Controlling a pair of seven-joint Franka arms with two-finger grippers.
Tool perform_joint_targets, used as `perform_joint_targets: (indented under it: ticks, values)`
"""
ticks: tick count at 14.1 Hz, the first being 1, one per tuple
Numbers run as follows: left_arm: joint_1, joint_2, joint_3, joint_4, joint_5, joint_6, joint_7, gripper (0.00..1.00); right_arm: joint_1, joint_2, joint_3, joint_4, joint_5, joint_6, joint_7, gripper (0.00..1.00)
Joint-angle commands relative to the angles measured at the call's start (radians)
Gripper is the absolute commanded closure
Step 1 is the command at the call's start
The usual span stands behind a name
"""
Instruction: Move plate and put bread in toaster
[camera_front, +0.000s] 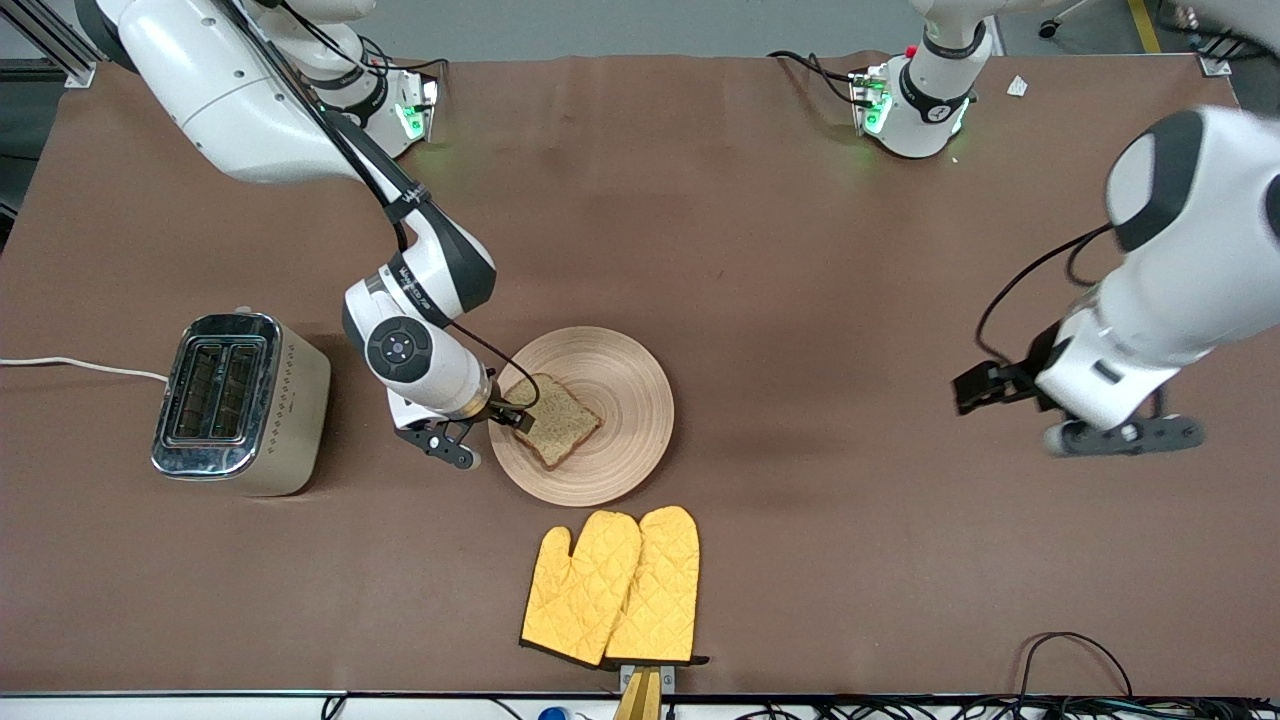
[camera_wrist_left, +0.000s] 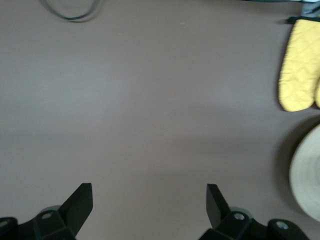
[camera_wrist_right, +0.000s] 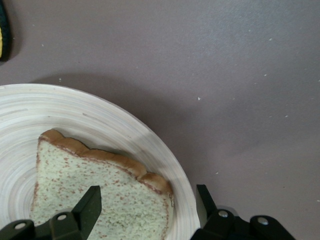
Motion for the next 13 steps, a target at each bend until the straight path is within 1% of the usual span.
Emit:
perform_joint_targets:
  ticks: [1,3,5,6,7,8,9,10,13]
  values:
    - [0.040,-0.097,-0.011,-0.022,0.050,-0.070,0.034,0.00,0.005,-0.001,0.013,-0.021,-0.025,0.027,0.060,0.28]
    - [0.043,-0.145,-0.005,-0.022,0.034,-0.119,0.056,0.00,0.008,0.001,0.013,-0.035,-0.027,0.034,0.061,0.33]
    - [0.034,-0.206,0.018,-0.037,0.011,-0.151,0.077,0.00,0.011,-0.001,0.013,-0.072,-0.028,0.082,0.092,0.34]
    - [0.028,-0.220,0.040,-0.039,-0.008,-0.180,0.080,0.00,0.012,-0.001,0.013,-0.084,-0.030,0.088,0.093,0.34]
    - [-0.010,-0.240,0.070,-0.039,-0.014,-0.206,0.080,0.00,0.016,-0.001,0.013,-0.089,-0.031,0.088,0.095,0.36]
    - [-0.064,-0.263,0.127,-0.048,-0.014,-0.228,0.085,0.00,0.017,-0.003,0.013,-0.089,-0.031,0.088,0.096,0.39]
    - [-0.111,-0.291,0.177,-0.065,-0.016,-0.245,0.102,0.00,0.017,-0.001,0.013,-0.089,-0.031,0.087,0.097,0.45]
    - [-0.128,-0.311,0.196,-0.085,-0.019,-0.254,0.125,0.00,0.017,-0.001,0.013,-0.089,-0.031,0.084,0.097,0.53]
    - [-0.148,-0.360,0.219,-0.119,-0.025,-0.268,0.142,0.00,0.017,-0.001,0.013,-0.089,-0.031,0.074,0.096,0.85]
